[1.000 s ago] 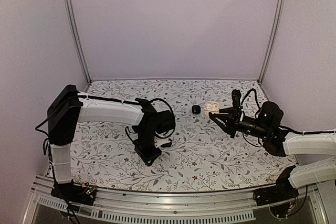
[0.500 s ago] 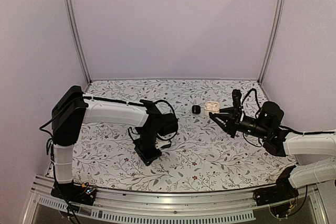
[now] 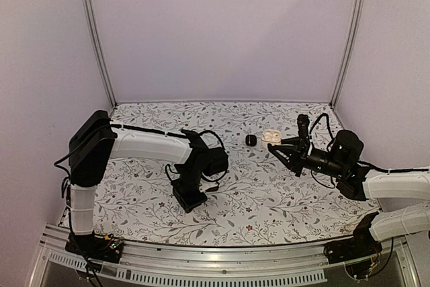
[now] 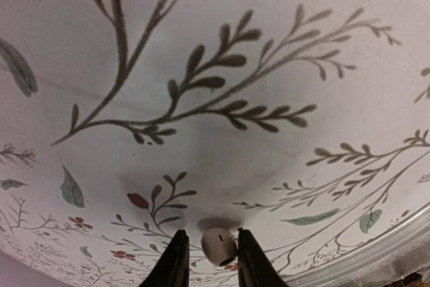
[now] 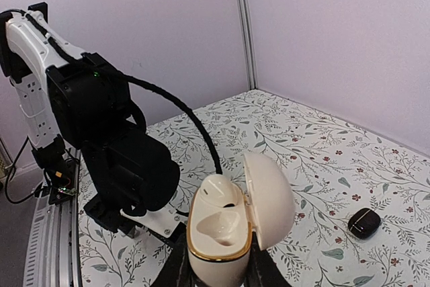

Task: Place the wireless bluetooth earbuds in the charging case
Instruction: Move the right earbud to the center of the board.

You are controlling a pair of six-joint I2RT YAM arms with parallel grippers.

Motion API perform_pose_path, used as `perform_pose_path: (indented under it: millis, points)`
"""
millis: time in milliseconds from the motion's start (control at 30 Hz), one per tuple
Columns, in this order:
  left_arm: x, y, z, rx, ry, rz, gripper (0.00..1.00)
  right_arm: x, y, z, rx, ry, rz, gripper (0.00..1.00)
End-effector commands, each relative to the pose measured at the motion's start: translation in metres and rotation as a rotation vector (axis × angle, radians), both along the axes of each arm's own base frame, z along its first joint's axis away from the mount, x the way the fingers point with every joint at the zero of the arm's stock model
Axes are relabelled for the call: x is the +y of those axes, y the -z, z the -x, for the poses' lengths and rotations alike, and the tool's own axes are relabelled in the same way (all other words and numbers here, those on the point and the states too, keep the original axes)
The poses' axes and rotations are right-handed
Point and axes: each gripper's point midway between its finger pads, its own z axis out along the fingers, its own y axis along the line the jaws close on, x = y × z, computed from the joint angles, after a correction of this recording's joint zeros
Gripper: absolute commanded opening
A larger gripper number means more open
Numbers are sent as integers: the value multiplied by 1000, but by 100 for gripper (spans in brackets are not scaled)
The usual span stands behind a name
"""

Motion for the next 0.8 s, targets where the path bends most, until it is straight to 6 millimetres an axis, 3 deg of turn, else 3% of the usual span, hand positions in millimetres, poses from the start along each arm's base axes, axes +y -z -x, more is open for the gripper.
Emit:
perform_pose_path:
  millis: [0, 400, 767]
  points:
    - [0, 4, 0, 13, 0, 1, 24, -2, -9, -2, -32, 8, -8, 0]
    - [3, 5, 4, 24, -2, -2, 26, -2, -10, -1, -35, 6, -10, 0]
    - [0, 5, 4, 29, -5, 12, 17, -2, -10, 0, -34, 4, -11, 0]
